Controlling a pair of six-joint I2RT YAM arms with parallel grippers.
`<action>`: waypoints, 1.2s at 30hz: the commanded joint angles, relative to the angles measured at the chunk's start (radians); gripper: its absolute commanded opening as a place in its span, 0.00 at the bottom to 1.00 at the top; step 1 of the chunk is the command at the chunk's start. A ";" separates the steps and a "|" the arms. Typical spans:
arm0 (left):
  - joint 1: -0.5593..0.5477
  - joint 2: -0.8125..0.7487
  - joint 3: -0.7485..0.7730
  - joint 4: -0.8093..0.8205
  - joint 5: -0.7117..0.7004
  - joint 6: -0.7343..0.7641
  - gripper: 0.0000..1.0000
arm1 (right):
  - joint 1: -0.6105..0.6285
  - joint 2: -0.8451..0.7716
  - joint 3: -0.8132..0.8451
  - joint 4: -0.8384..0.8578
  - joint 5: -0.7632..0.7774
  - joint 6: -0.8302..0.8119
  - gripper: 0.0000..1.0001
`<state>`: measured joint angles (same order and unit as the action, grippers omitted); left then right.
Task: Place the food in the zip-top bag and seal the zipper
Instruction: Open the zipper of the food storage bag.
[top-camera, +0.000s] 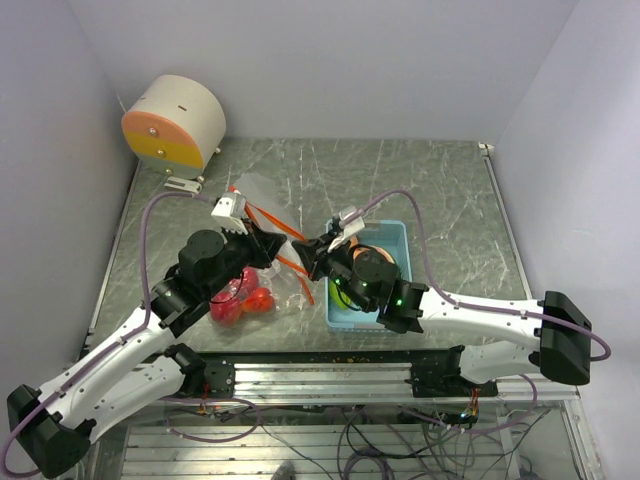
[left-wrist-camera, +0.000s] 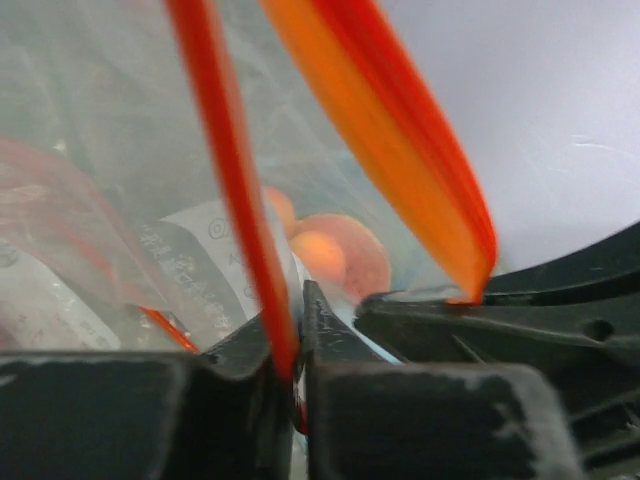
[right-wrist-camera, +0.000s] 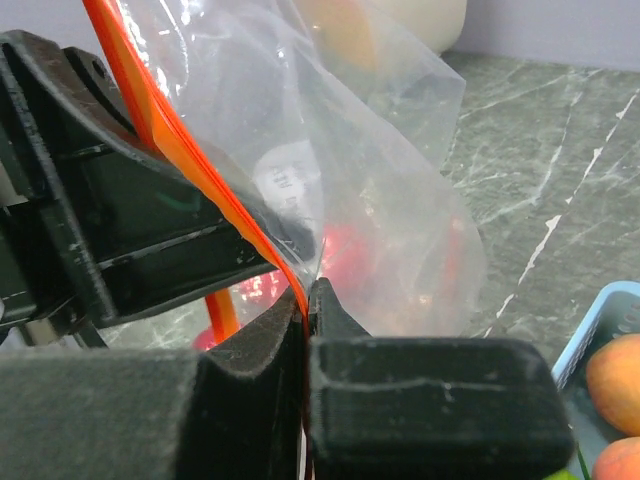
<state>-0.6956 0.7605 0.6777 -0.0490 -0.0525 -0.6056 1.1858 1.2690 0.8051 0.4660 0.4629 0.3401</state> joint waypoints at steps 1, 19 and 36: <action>-0.002 0.006 0.045 -0.037 -0.111 0.027 0.07 | 0.001 -0.040 -0.019 0.009 0.016 0.019 0.00; -0.002 0.068 0.408 -0.794 -0.144 0.179 0.07 | -0.127 0.020 0.035 -0.340 0.339 0.091 0.03; -0.002 0.134 0.374 -0.744 -0.075 0.183 0.07 | -0.096 0.163 0.144 -0.079 -0.160 -0.067 0.51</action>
<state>-0.7021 0.8825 1.0462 -0.7944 -0.1539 -0.4412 1.0760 1.3724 0.8768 0.3073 0.3801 0.3130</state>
